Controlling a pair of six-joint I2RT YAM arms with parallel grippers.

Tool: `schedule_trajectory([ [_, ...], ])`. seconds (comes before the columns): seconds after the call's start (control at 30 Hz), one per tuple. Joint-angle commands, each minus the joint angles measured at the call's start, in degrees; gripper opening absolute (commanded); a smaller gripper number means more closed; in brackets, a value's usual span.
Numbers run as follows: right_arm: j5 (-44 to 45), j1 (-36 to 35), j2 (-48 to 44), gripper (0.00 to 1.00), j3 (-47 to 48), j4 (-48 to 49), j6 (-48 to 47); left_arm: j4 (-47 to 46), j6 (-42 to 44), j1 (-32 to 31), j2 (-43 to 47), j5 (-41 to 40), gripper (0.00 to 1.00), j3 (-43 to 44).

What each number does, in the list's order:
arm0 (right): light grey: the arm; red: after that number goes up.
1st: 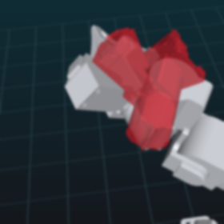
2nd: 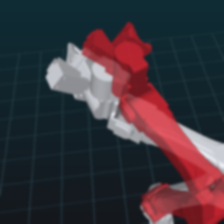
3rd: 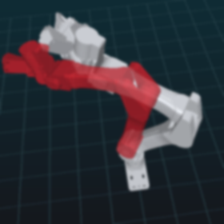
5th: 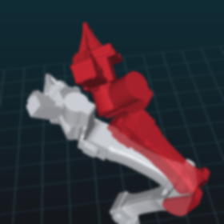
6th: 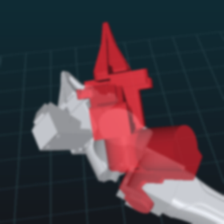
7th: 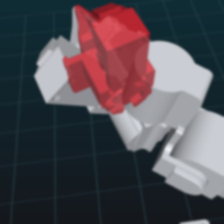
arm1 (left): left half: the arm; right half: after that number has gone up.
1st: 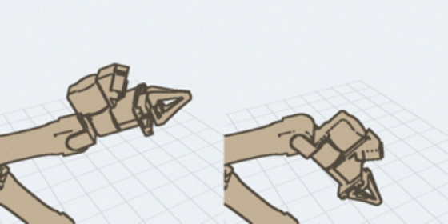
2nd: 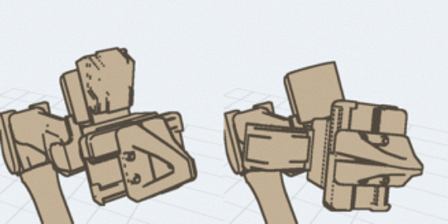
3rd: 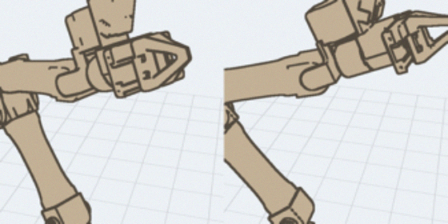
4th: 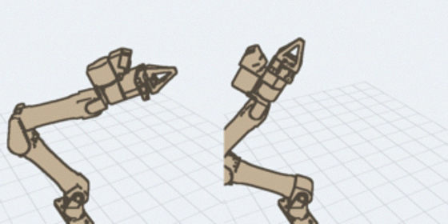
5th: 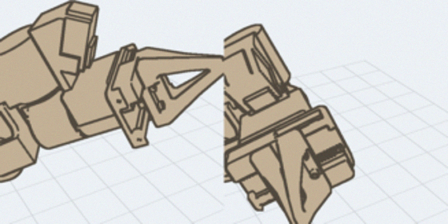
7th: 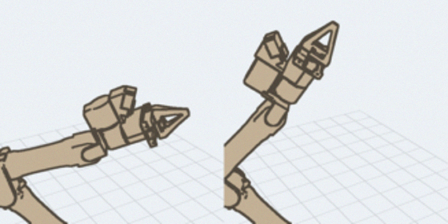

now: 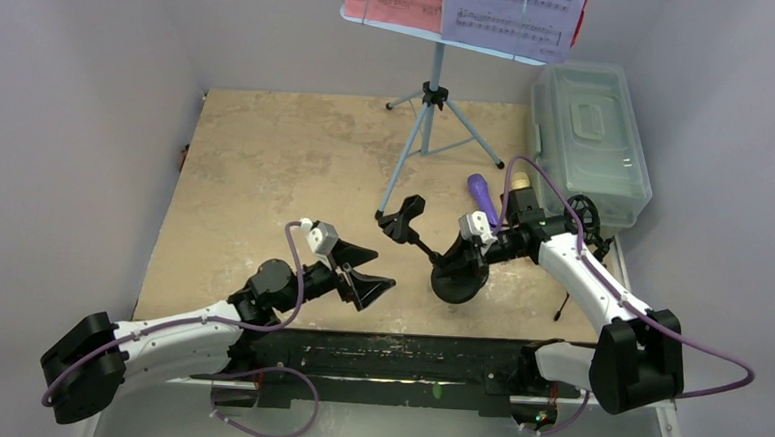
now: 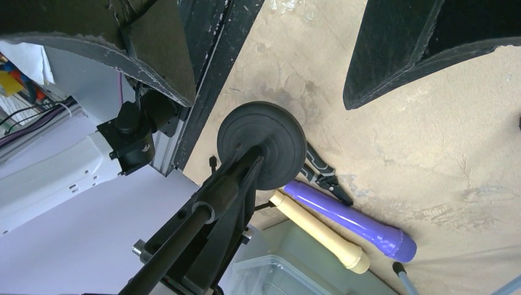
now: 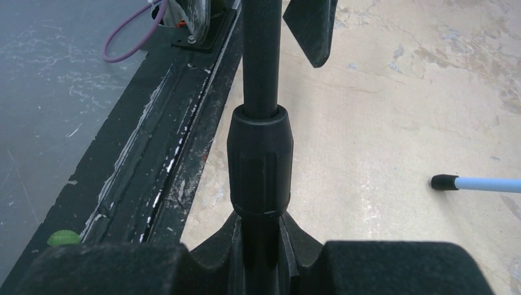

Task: Pack up the instrument practice props
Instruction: Unscrew the knob on the microphone stand.

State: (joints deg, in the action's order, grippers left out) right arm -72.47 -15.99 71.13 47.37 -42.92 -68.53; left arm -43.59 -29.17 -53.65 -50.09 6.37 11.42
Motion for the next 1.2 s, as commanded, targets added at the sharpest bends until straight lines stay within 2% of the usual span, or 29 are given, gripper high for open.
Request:
schedule_trajectory([
  [0.0,-2.4,0.2,-1.4,0.0,2.7,-1.4,-3.1,5.3,-1.5,0.1,3.1,-1.5,0.89,3.2],
  [0.67,-0.4,0.2,-0.6,0.0,2.5,-0.6,-2.8,5.0,5.6,0.1,-4.3,-0.9,0.9,8.2],
  [0.97,0.2,0.2,2.3,0.0,2.7,-0.3,-2.4,-2.5,4.0,0.1,-3.0,1.3,0.9,4.6],
  [1.17,1.4,0.2,3.4,0.0,2.6,0.2,-2.1,-2.9,7.0,0.1,-1.8,1.3,0.91,3.6],
])
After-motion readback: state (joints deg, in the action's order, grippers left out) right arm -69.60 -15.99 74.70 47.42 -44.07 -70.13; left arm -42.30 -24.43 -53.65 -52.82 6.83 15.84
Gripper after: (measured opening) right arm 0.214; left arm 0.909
